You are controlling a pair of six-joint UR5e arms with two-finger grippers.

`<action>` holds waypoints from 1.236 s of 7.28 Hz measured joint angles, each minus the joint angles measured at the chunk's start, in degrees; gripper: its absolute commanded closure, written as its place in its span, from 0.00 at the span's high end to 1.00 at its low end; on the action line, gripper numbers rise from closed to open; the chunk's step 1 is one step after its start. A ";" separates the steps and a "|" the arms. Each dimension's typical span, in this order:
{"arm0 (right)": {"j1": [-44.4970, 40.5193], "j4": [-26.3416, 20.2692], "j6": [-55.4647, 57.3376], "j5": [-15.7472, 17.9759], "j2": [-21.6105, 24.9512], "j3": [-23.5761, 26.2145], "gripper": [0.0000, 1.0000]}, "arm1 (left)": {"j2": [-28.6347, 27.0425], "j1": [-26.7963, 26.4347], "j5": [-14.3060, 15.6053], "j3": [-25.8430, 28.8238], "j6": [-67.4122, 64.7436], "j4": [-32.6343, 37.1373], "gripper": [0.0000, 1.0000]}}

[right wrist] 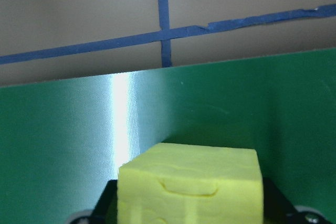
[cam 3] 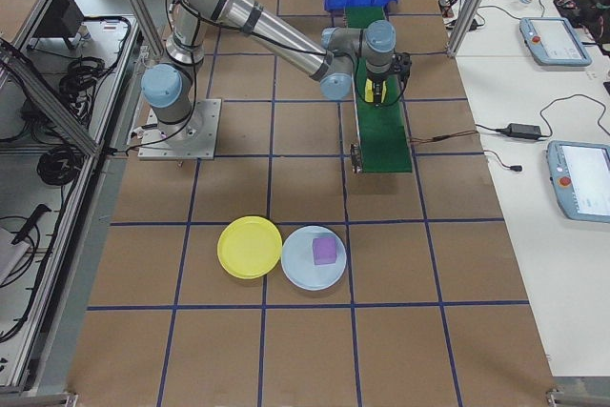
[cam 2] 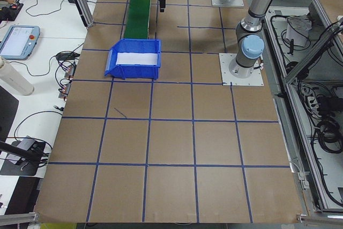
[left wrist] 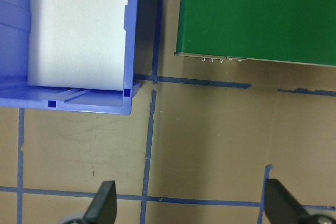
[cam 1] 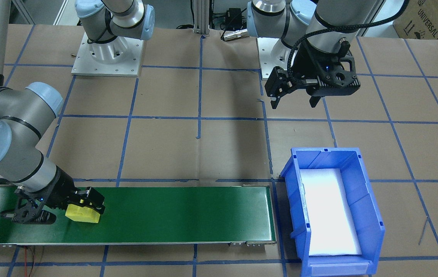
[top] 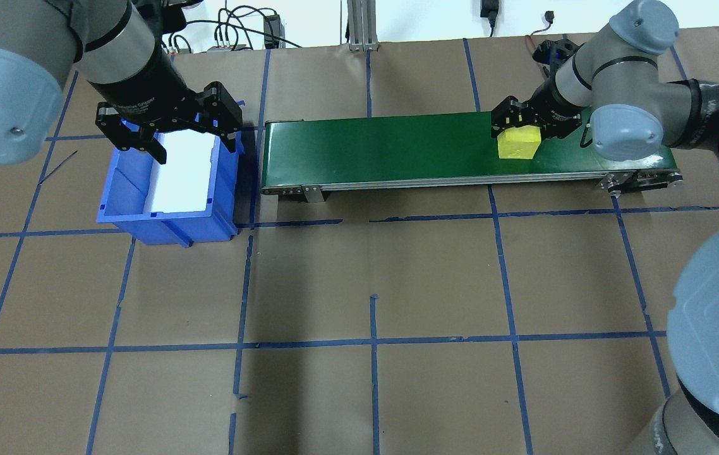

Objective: Move block left to right into plate

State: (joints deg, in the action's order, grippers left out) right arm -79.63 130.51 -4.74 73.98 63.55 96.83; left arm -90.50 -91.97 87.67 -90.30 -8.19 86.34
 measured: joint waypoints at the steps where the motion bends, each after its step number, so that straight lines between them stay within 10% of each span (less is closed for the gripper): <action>1: 0.00 -0.02 -0.42 2.68 0.49 -0.02 0.35 | -0.06 0.18 0.11 -0.20 0.05 -0.01 1.00; 6: 2.03 -9.87 -8.84 19.53 13.05 2.50 0.34 | -0.47 0.53 -0.04 -1.04 0.65 -0.58 1.00; 9: 17.73 -15.73 -27.10 22.70 17.68 4.14 0.33 | -0.50 0.56 -0.48 -1.48 0.53 -1.76 1.00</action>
State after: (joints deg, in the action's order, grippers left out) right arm -61.90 114.78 -31.84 96.67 81.23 100.97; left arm -91.00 -91.40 87.20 -91.78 -7.66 84.58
